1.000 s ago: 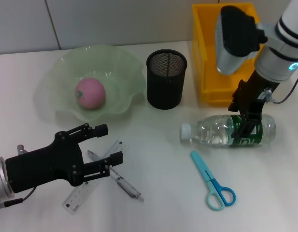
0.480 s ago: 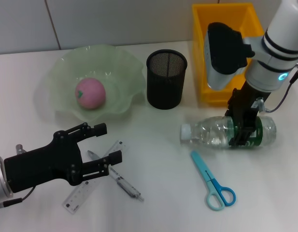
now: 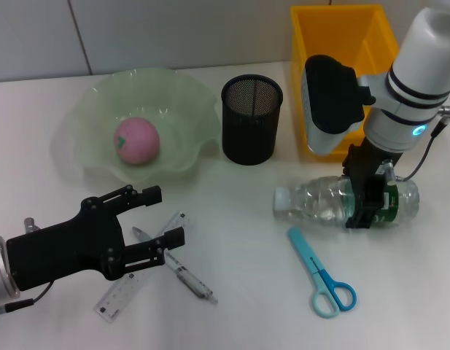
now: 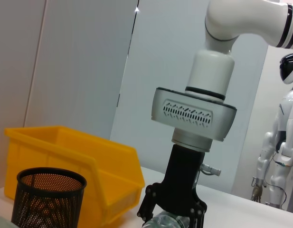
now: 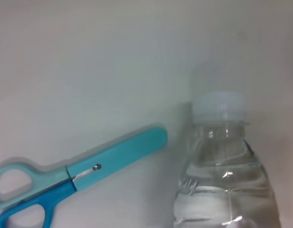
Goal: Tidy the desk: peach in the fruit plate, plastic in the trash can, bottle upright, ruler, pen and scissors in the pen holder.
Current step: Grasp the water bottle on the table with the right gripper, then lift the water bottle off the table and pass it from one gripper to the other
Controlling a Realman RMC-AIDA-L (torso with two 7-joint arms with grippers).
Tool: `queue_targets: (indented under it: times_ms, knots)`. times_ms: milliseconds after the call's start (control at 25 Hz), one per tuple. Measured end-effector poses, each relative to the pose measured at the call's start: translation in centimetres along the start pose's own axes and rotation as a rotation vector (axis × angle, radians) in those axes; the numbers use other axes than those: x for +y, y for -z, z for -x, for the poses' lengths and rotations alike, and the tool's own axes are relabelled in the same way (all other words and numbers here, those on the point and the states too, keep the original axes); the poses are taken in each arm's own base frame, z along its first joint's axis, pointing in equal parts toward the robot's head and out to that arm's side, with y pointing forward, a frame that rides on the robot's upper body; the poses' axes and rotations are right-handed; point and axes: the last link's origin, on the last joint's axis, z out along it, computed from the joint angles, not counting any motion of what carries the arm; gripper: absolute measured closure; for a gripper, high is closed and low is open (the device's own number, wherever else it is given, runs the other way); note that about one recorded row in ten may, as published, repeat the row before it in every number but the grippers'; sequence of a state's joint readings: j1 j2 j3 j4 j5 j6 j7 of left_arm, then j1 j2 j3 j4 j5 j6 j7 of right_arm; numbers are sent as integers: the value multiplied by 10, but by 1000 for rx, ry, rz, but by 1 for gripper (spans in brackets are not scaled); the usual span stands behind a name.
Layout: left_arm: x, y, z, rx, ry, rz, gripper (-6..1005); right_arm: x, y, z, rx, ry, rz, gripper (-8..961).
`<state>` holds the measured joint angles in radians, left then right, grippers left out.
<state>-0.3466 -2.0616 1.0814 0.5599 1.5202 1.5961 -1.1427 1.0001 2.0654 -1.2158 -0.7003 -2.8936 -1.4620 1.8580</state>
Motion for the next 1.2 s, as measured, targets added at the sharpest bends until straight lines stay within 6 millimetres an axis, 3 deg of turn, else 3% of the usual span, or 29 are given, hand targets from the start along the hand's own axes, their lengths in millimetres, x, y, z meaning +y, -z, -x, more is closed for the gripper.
queue_targets:
  times_ms: [760, 1200]
  knots:
    - [1, 1, 0, 3, 5, 3, 191, -2, -5, -3, 1, -2, -53, 177]
    - [0, 3, -2, 15, 3, -2, 191, 0, 6, 11, -117, -16, -24, 177]
